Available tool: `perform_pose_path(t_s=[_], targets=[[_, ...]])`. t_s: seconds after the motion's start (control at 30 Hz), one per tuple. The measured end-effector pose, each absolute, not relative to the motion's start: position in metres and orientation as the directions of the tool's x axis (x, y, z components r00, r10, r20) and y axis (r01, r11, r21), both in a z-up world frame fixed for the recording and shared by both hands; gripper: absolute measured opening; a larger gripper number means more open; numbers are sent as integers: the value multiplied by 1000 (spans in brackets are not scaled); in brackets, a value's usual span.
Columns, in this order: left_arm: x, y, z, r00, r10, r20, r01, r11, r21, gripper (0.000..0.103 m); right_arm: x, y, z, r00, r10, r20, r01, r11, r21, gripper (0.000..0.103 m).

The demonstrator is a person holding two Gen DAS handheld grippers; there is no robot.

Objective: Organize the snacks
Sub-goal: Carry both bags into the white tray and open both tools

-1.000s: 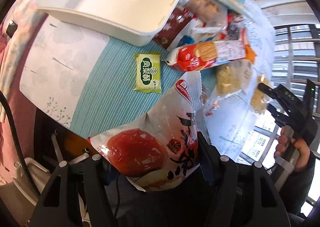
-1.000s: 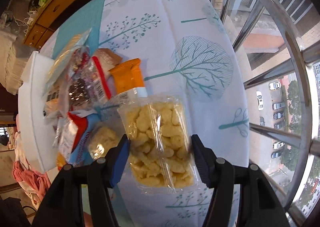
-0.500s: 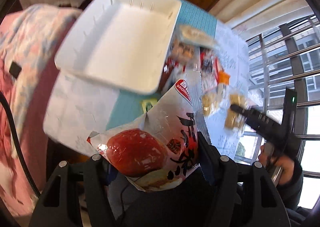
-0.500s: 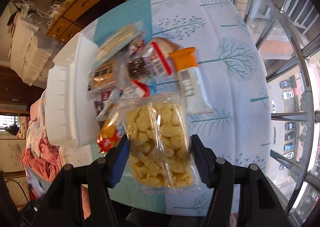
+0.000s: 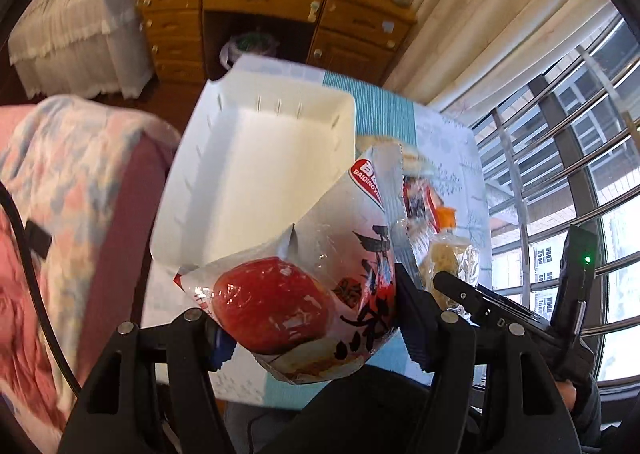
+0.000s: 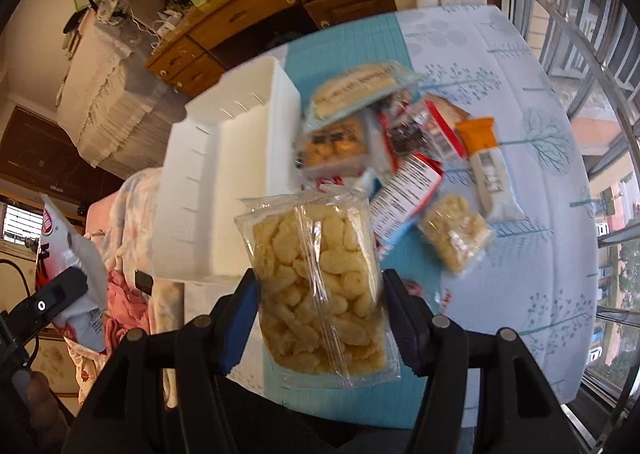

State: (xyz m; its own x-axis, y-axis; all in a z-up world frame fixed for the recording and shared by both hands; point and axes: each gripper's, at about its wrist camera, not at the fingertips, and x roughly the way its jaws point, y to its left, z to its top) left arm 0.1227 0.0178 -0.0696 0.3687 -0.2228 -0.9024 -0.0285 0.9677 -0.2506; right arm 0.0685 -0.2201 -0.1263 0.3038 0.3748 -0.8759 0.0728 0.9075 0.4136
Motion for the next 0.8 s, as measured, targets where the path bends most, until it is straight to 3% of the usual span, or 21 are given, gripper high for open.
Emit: perform_pose_path(t_s=[0.47,0.8], targets=[[166,87,-75,456,-277,-845,161,960,-228,67,67,-125,-100,534,395,-747,12,880,474,61],[185,112,-93,459,-346,-818,248,934,-256,70,65,-74,-103,555,367,-747,-1,898,440,61]])
